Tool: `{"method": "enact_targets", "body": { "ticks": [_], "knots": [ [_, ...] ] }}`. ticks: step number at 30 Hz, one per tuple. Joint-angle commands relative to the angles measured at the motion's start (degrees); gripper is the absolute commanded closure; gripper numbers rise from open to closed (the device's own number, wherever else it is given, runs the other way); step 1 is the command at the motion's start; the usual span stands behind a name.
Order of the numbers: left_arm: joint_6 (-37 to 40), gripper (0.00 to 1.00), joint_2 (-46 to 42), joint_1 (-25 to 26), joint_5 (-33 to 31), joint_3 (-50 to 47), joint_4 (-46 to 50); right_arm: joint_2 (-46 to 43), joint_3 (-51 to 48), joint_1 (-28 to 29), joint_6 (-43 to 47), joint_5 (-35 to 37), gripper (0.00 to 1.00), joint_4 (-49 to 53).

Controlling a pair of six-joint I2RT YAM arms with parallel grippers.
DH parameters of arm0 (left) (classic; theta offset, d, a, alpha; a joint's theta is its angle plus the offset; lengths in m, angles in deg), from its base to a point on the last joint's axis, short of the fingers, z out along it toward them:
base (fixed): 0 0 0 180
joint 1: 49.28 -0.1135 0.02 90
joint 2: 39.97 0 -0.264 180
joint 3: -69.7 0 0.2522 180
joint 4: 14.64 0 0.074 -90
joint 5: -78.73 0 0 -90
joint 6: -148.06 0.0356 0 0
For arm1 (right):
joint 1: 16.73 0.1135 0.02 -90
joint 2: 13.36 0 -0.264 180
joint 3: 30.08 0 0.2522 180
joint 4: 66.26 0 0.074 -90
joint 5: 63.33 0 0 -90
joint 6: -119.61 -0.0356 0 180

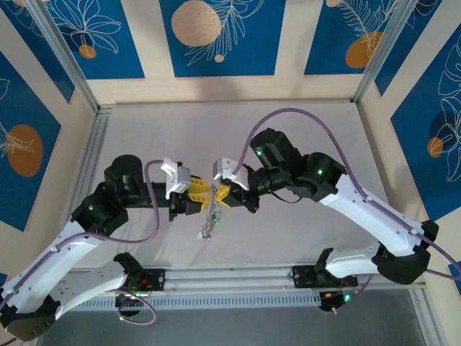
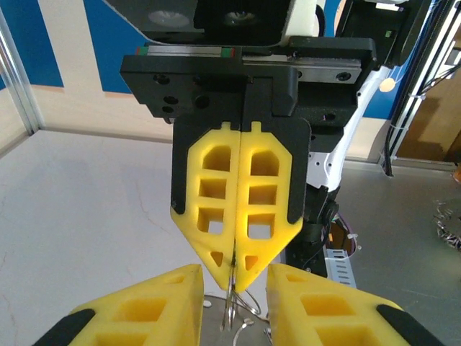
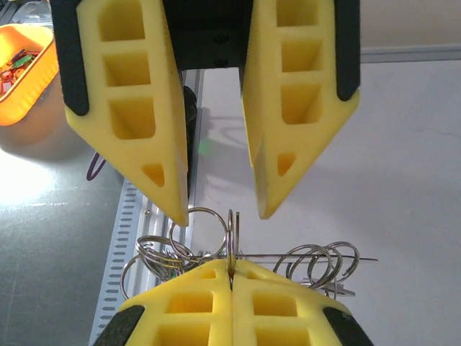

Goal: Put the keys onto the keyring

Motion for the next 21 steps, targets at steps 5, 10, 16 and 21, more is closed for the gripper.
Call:
{"method": "enact_targets", "body": {
  "ticks": [5,10,16,21],
  "knots": [
    [2.29,0.73,1.6,0.43,1.87,2.06,1.75,0.38,4.04,0.55,1.55,-0.7,1.0,1.76],
    [2.21,0.81,2.09,0.46,1.7,1.79,1.22,0.48,5.15,0.43,1.97,-3.35,1.0,2.05],
    [2.3,1.0,1.61,0.41,1.6,1.62,0.82,0.24,5.01,0.3,1.99,-3.78,1.0,1.61],
    [1.22,1.0,0.1,0.39,2.12,-0.05,-2.68,-1.23,2.58,-0.64,-0.08,-5.25,0.8,-1.02]
  ]
}}
